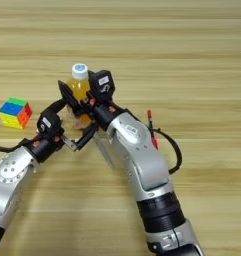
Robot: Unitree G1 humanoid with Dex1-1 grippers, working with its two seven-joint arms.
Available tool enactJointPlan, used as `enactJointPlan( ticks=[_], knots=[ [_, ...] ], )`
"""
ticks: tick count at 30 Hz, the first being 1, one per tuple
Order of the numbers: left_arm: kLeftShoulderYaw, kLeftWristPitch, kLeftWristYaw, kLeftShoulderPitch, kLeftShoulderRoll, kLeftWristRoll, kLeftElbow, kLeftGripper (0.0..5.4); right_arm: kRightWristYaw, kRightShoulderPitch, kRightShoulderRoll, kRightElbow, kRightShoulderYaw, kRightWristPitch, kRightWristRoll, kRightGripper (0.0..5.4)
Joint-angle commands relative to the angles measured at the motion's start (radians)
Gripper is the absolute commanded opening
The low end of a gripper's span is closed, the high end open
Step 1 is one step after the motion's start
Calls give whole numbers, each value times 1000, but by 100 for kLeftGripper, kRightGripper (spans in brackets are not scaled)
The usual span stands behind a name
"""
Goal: Move the objects on the table
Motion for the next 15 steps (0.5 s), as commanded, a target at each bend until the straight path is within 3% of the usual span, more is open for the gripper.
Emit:
enactJointPlan(
  ticks=[1,15],
  knots=[
    [6,20,3,-10,-9,-3,20,540,12,0,8,-42,14,10,7,350],
    [43,53,10,-13,-15,-38,-12,540,30,34,6,-44,52,17,0,350]
  ],
)
